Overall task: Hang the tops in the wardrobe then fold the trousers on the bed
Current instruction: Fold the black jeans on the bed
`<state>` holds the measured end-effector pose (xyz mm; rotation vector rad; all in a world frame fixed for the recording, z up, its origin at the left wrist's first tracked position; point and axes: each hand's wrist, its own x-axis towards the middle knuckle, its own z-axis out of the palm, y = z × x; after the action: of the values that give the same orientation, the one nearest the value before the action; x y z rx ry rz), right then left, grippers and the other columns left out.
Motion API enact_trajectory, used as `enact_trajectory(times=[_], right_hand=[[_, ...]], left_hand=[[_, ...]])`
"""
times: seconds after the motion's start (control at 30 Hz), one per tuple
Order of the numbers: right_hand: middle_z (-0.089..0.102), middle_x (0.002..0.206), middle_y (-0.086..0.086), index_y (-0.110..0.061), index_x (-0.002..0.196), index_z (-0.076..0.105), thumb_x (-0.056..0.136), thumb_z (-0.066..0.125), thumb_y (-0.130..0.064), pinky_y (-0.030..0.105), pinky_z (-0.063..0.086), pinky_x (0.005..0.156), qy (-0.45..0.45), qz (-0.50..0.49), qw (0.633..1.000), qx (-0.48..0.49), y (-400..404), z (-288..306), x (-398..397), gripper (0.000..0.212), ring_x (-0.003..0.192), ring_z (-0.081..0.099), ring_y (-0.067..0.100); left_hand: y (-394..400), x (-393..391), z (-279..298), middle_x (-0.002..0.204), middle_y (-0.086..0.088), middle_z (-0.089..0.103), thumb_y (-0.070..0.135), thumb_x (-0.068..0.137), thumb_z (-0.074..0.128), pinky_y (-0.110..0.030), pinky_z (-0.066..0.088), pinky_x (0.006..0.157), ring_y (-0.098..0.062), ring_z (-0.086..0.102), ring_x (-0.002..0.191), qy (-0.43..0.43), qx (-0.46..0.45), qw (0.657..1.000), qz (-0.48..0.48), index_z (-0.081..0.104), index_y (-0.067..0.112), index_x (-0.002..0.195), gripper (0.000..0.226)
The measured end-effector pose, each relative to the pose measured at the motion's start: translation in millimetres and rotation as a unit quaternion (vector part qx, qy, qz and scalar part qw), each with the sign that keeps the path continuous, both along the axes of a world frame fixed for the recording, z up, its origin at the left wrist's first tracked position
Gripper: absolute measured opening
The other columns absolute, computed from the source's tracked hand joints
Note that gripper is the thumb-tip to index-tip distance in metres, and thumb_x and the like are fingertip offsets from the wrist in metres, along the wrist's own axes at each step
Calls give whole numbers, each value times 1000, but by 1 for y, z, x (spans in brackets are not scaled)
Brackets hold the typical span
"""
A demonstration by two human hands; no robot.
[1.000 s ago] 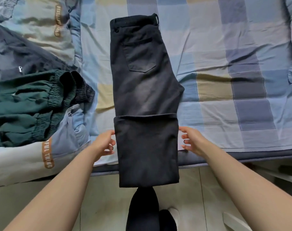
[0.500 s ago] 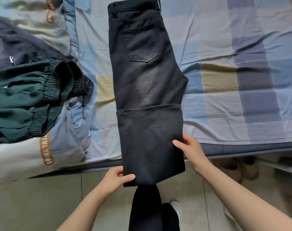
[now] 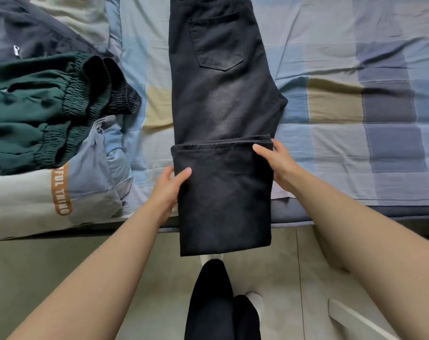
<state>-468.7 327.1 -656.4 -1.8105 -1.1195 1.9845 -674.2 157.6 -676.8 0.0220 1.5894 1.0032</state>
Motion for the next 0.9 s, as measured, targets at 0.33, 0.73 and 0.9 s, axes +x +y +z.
enact_trajectory(times=[0.33, 0.73, 0.9], right_hand=[[59, 103, 7, -13, 132, 41, 89, 64, -37, 35, 48, 78, -157, 73, 982, -74, -18, -9, 40, 55, 80, 56, 18], [56, 102, 3, -9, 102, 58, 95, 56, -24, 45, 44, 98, -114, 90, 980, -134, -144, -14, 112, 16, 99, 53, 14], [63, 102, 8, -15, 81, 52, 96, 55, -18, 39, 49, 88, -32, 24, 977, -210, -156, -11, 125, 15, 100, 59, 23]], left_hand=[[-18, -2, -19, 77, -3, 54, 20, 89, 69, -26, 44, 58, -14, 51, 60, 110, -136, 981, -78, 54, 11, 106, 25], [-133, 62, 0, 67, 5, 57, 28, 83, 75, -28, 35, 62, -13, 44, 62, 134, -147, 968, -154, 44, 10, 63, 41], [-146, 67, 10, 93, -11, 67, 17, 85, 73, -31, 52, 93, -20, 62, 92, -42, -106, 992, -59, 54, 5, 82, 23]])
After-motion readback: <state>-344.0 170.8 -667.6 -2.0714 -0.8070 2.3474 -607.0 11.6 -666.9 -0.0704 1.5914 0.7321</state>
